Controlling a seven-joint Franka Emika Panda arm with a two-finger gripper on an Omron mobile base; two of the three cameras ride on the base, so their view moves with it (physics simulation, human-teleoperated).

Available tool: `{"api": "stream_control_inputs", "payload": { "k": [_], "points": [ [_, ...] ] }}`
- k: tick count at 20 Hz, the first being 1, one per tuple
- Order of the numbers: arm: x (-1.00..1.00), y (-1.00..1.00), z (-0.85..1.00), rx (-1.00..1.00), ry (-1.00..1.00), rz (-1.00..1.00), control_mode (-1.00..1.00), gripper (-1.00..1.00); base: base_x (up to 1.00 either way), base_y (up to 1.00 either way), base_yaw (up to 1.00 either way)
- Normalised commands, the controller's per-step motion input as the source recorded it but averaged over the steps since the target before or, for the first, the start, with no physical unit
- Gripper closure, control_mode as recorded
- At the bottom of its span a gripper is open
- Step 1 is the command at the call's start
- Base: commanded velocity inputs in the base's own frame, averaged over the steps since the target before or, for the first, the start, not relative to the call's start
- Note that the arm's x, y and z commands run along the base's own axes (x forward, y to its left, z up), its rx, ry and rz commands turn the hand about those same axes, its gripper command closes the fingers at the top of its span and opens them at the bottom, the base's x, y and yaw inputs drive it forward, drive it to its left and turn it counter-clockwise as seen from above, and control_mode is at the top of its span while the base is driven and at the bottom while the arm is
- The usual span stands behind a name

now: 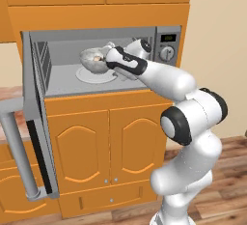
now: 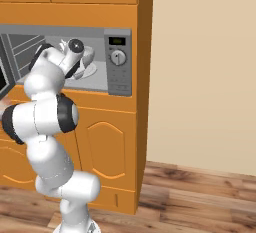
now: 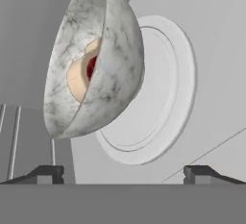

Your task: The microwave is finished heating the steak and lemon wedge. Take the bowl containing the food and place it on the dining counter.

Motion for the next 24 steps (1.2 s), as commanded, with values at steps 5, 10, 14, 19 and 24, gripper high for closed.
{"api": "stream_control_inputs", "payload": {
  "k": [5,10,14,19,24],
  "points": [
    [0.38,0.13,-0.01,0.0,0.0,-0.03,-1.0,-1.0,0.0,0.0,0.0],
    [0.06,0.0,0.09,0.04,-0.04,0.0,-1.0,-1.0,0.0,0.0,0.0],
    [0.48,0.0,0.0,0.0,0.0,0.0,-1.0,-1.0,0.0,0.0,0.0],
    [0.57,0.0,0.0,0.0,0.0,0.0,-1.0,-1.0,0.0,0.0,0.0],
    [0.48,0.0,-0.01,0.0,0.0,0.0,-1.0,-1.0,0.0,0.0,0.0]
  ]
}}
